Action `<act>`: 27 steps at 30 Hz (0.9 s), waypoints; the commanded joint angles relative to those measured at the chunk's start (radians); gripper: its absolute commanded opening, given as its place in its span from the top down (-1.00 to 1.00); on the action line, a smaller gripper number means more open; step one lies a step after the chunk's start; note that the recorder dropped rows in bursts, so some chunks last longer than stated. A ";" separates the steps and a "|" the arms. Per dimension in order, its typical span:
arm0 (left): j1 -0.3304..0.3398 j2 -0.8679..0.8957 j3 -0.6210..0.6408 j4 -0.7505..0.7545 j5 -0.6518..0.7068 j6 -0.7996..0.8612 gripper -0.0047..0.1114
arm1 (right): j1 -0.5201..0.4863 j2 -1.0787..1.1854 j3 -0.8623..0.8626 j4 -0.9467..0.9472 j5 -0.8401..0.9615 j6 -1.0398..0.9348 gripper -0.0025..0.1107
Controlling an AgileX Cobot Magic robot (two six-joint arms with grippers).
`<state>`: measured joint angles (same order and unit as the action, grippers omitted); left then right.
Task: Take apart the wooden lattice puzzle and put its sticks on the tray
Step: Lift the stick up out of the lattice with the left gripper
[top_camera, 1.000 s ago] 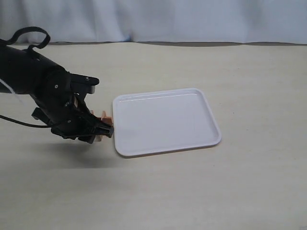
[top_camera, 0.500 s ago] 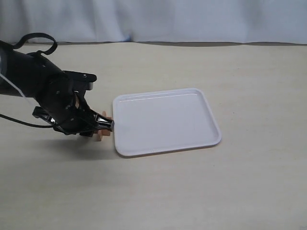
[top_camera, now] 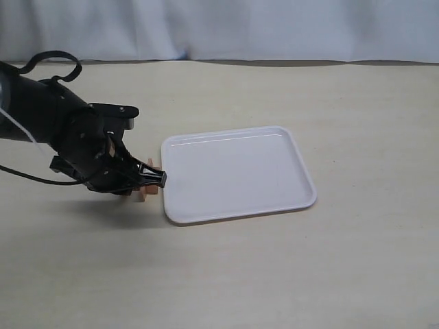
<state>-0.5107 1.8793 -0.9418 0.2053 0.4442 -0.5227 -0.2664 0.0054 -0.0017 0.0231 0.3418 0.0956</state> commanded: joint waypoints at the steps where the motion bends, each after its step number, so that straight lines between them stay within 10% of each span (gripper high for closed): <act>1: -0.001 -0.001 0.010 0.004 -0.023 -0.007 0.67 | 0.001 -0.005 0.002 -0.005 0.000 -0.006 0.88; 27: -0.079 -0.266 0.003 -0.121 -0.100 0.224 0.92 | 0.001 -0.005 0.002 -0.005 0.000 -0.006 0.88</act>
<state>-0.5411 1.6258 -0.9335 0.1429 0.3991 -0.3714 -0.2664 0.0054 -0.0017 0.0231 0.3418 0.0956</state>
